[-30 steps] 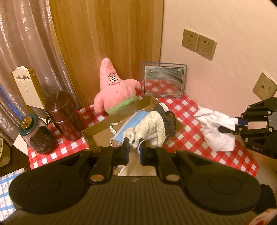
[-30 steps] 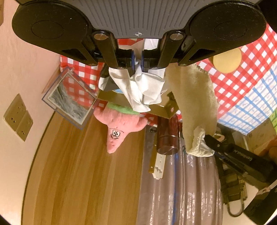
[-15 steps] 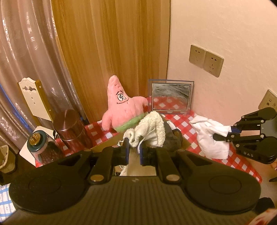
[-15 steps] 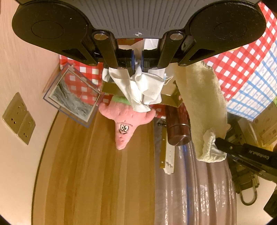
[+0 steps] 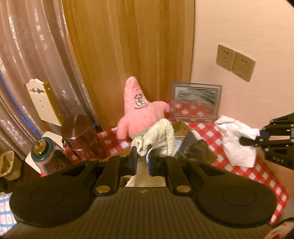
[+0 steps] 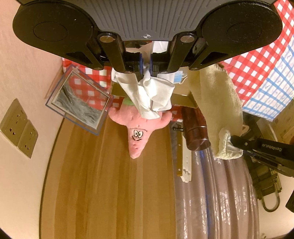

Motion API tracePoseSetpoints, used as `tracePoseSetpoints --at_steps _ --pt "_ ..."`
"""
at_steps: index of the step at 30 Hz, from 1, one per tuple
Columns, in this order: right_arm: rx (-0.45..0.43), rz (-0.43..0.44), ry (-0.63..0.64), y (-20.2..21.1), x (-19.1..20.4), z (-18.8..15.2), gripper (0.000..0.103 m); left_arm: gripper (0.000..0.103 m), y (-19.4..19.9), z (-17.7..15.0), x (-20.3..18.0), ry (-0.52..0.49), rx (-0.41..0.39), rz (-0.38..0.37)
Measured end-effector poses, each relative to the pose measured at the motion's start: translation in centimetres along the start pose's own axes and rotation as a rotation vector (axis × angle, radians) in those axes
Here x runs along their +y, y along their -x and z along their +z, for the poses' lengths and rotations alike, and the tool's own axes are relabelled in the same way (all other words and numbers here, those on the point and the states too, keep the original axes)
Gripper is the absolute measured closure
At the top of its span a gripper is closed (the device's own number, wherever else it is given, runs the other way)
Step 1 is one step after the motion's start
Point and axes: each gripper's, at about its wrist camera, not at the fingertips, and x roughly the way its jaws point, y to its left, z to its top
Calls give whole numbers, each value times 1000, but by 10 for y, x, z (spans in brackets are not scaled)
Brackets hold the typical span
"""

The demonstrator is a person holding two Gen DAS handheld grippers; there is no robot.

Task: Organize soft objects
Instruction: 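Lift and carry the towel and white cloth with both tools over the tray, then open both tools to drop the towel and white cloth into the tray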

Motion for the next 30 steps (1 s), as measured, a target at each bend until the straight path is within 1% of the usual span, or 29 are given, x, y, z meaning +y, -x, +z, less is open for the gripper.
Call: tracePoseSetpoints --at_steps 6,10,15,18,23,30 --pt "-15 -4 -25 -19 -8 4 96 94 -18 9 8 -5 -17 51" --pt "-14 -7 -57 -36 -16 3 96 94 -36 13 10 -6 -12 57" --pt "7 -2 -88 -58 -25 -4 96 93 -67 6 10 -6 0 67" --pt "28 4 -86 -72 -26 -11 96 93 -93 -5 8 2 35 35" --pt "62 26 -111 -99 -28 -23 96 93 -137 -27 3 -7 102 10" --pt "114 82 -174 -139 -27 -36 96 93 -180 -60 3 -35 191 12"
